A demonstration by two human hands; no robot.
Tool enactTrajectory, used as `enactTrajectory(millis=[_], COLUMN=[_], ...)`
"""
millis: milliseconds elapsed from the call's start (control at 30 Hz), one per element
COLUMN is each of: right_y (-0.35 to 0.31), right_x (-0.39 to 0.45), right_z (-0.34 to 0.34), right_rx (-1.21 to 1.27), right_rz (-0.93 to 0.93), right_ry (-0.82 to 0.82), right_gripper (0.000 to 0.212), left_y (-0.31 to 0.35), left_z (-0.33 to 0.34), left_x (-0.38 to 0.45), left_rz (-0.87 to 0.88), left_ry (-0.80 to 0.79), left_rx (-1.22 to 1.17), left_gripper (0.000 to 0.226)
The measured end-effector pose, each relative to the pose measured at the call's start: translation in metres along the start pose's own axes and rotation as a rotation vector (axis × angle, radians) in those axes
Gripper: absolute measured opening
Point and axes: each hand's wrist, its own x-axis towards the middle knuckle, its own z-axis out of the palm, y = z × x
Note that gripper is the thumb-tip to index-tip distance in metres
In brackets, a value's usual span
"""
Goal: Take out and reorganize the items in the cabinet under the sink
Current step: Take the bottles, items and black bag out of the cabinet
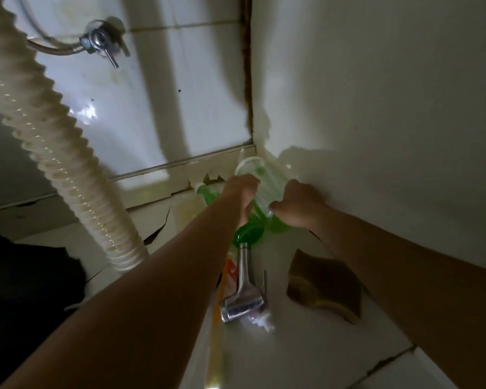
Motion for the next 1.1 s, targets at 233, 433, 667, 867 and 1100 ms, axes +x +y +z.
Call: enactTrajectory(millis=[233,433,667,867,1100], right_y=[-0.008,0.001,0.011,0.015,0.018], right_x=[0.021,0.013,-0.026,-0.095,-0.206], right_z=[0.001,0.009,-0.018,-0.055,-0.101], right_rx=[0.106,0.387,0.604,0.773,0.602], right_rz=[0.124,0.256,0.326,0.323,0.172], right_ry=[-0.143,-0.123,-0.003,0.085,0.019], right_gripper=[0.046,0.061,0.049,0.038,0.066], left_y=[0.004,0.007,0.013,0.025,0.021], left_z=[-0.001,-0.006,-0.004,-0.012,-0.009], left_x=[0.009,0.0,-0.034,-0.086,-0.189], left_rz=[-0.075,-0.057,-0.018,-0.049,-0.161], left_ry=[-0.008,-0.046,-0.128,-0.207,-0.265], left_rx=[-0.004,0.02,-0.015,-0.15,-0.431], left_gripper=[0.037,0.037,0.043,0.059,0.056])
